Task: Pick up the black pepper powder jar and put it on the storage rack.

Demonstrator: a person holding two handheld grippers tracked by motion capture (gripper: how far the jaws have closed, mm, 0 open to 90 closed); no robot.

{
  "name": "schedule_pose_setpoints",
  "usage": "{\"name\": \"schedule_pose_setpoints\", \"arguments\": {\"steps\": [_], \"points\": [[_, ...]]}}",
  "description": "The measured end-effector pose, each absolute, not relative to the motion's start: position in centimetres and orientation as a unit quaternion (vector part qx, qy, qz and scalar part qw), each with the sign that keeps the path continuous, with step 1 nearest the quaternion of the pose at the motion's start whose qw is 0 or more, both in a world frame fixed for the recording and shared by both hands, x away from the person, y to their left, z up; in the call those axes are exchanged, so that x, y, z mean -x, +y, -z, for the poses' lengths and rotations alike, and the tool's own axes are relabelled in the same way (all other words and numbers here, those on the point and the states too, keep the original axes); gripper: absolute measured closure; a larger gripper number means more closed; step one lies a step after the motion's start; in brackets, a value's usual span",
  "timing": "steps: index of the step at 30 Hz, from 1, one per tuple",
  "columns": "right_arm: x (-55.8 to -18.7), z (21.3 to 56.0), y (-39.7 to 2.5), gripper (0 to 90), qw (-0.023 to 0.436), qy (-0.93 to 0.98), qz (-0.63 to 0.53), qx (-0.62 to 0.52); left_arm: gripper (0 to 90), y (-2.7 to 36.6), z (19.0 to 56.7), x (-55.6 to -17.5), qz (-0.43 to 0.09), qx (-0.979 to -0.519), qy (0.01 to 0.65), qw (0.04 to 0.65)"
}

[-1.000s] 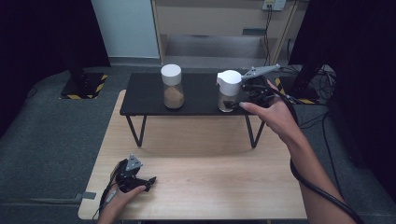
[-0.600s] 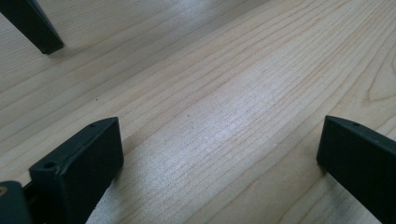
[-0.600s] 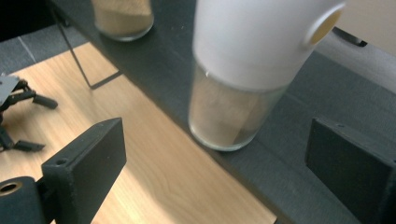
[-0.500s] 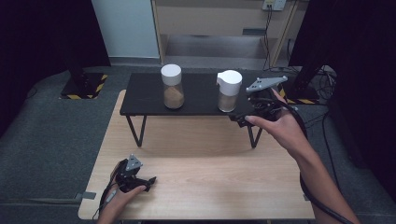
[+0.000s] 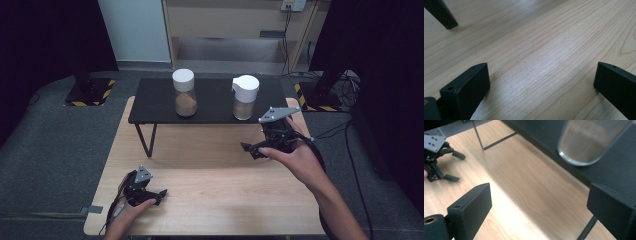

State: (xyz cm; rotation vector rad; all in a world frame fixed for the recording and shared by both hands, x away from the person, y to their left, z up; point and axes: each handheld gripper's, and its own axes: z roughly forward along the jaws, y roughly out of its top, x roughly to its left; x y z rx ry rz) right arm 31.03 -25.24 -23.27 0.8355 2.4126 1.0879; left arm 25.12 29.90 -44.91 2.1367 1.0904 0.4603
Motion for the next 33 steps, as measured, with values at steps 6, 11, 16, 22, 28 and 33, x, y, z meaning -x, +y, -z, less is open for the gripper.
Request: {"name": "schedule_pose_setpoints", "arguments": {"steps": [6,11,16,22,28,33], "points": [[-30.4,25.0,-24.6,6.7,0.174,0.859,-0.38,-0.294,0.0,29.9,44.9,-25.1,-0.177,-0.822,0.42,0.342],[-29.7,26.5,-24.1,6.8,0.176,0.864,-0.367,-0.296,0.0,29.9,44.9,-25.1,-0.178,-0.822,0.42,0.343],[-29.3,27.5,-24.0,6.8,0.174,0.864,-0.364,-0.301,0.0,29.9,44.9,-25.1,-0.177,-0.822,0.42,0.343],[-29.1,28.7,-23.9,6.8,0.166,0.868,-0.358,-0.302,0.0,29.9,44.9,-25.0,-0.178,-0.821,0.421,0.343],[-28.7,29.9,-24.6,6.5,0.163,0.862,-0.371,-0.306,0.0,29.8,44.9,-25.0,-0.178,-0.82,0.422,0.342],[-28.4,31.4,-24.9,6.3,0.165,0.859,-0.37,-0.314,0.0,29.8,44.9,-24.9,-0.179,-0.82,0.423,0.342]]}}
